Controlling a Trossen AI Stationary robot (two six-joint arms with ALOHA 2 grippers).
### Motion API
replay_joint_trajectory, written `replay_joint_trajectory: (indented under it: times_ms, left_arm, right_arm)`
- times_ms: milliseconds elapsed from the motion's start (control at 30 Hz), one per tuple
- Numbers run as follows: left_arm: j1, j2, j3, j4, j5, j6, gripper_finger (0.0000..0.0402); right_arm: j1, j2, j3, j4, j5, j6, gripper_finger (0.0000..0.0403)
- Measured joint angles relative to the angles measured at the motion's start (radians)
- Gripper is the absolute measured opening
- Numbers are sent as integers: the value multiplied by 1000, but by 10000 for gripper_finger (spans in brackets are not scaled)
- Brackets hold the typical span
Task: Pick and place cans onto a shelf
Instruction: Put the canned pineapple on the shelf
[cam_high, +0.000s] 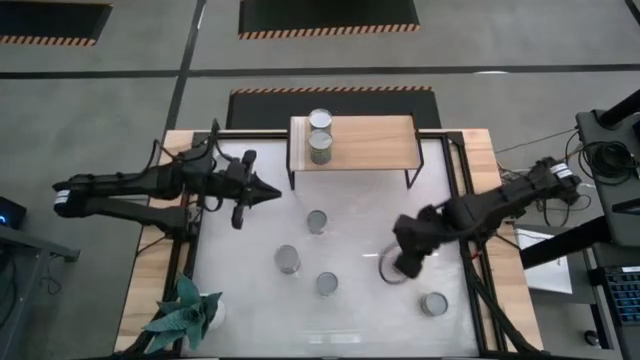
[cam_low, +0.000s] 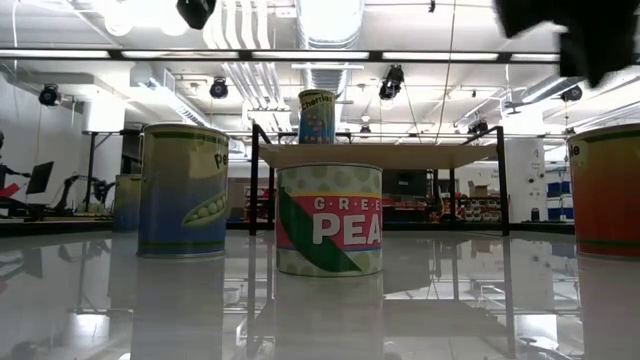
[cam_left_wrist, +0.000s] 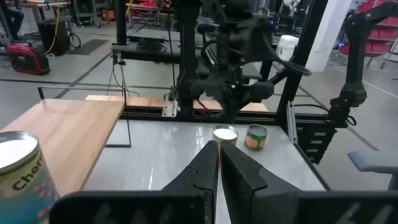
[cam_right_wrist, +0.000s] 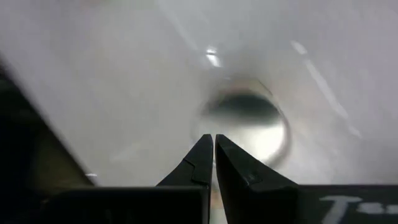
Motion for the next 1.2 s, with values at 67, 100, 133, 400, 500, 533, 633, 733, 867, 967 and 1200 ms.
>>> replay_joint_trajectory:
  times_ms: [67,100,133,400,500,533,633,733,867,967,1200]
  left_arm:
    - [0,7,0,1,0,2,0]
    - [0,10,0,5,0,3,0]
    - [0,13,0,6,0,3,0]
    - [0,19,0,6,-1,3,0]
    - [0,19,0,12,-1,4,0]
    - [0,19,0,14,-1,4,0]
    - [0,20,0,14,-2,4,0]
    - [0,20,0,14,-2,10,0]
    - [0,20,0,14,-2,11,0]
    - [0,20,0,14,-3,11,0]
    - [1,20,0,14,-69,11,0]
  right_arm:
    - [40,-2,-15,-6,50,6,9]
    - [57,-3,-21,-4,80,8,9]
    - [72,-3,-24,-6,100,9,10]
    - [89,-1,-32,-4,105,63,88]
    - [90,-1,-32,-20,100,77,149]
    - [89,-1,-31,-29,101,81,171]
    - [89,-1,-31,-52,100,43,234]
    - [99,0,-42,-60,93,-49,285]
    - [133,0,-78,-58,91,-136,334]
    - [148,0,-102,-56,90,-135,353]
    - [170,0,-156,5,94,-110,349]
